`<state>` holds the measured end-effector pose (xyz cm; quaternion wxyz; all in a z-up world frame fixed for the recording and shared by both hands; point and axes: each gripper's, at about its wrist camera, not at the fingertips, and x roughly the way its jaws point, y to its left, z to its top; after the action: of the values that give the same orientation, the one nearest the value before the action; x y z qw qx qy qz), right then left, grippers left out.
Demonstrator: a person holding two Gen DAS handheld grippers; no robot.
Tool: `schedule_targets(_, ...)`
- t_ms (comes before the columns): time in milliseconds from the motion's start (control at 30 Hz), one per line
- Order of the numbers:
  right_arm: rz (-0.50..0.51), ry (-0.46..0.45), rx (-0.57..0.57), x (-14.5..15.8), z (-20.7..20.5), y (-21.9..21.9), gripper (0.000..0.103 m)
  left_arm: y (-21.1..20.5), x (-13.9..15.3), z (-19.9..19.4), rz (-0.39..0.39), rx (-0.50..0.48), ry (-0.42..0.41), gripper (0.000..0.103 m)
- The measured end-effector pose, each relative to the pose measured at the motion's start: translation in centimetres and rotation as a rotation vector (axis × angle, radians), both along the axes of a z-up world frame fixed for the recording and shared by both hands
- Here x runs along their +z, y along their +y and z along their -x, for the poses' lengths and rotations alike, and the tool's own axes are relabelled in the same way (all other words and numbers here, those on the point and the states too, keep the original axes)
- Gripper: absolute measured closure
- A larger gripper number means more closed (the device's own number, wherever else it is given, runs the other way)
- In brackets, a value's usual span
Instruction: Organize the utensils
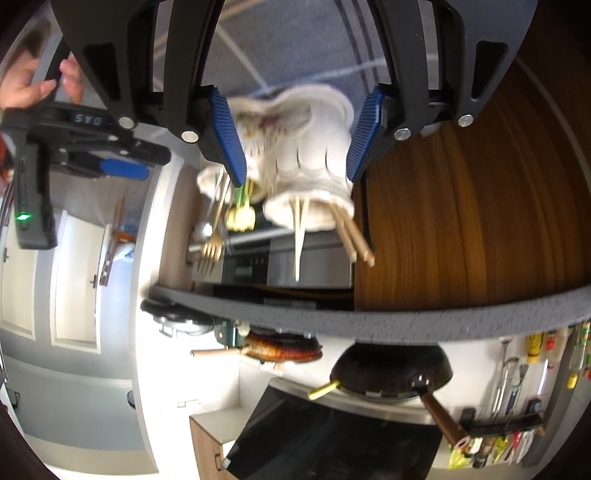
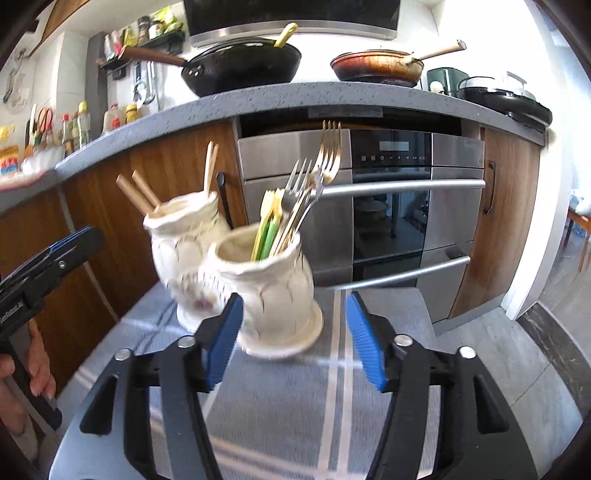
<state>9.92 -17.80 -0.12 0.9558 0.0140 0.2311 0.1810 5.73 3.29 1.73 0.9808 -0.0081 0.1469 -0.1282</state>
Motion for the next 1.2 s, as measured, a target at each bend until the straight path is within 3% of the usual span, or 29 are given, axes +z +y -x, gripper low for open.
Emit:
schedule_targets(167, 0.022, -0.002, 0.025, -0.8, 1.4, 0.6, 0.032, 0.1, -1.6, 1.0, -0.012, 0.017, 0.035, 0.040)
schedule_targets(433, 0.053, -0.091, 0.028, -0.8, 2.6, 1.4, 0.012, 0.6, -2.5, 2.0, -0.046, 0.059, 0.005, 0.024)
schedule_targets(700, 0.063, -0.164, -0.009, -1.5, 3.2, 0.6, 0.006, 0.8, -3.6, 2.4, -0.090, 0.092, -0.027, 0.016)
schedule_targets(1200, 0.023, -0.217, -0.042, -1.1, 3.9, -0.2, 0.005, 1.0, -3.6, 2.5, -0.065, 0.095, -0.038, 0.009)
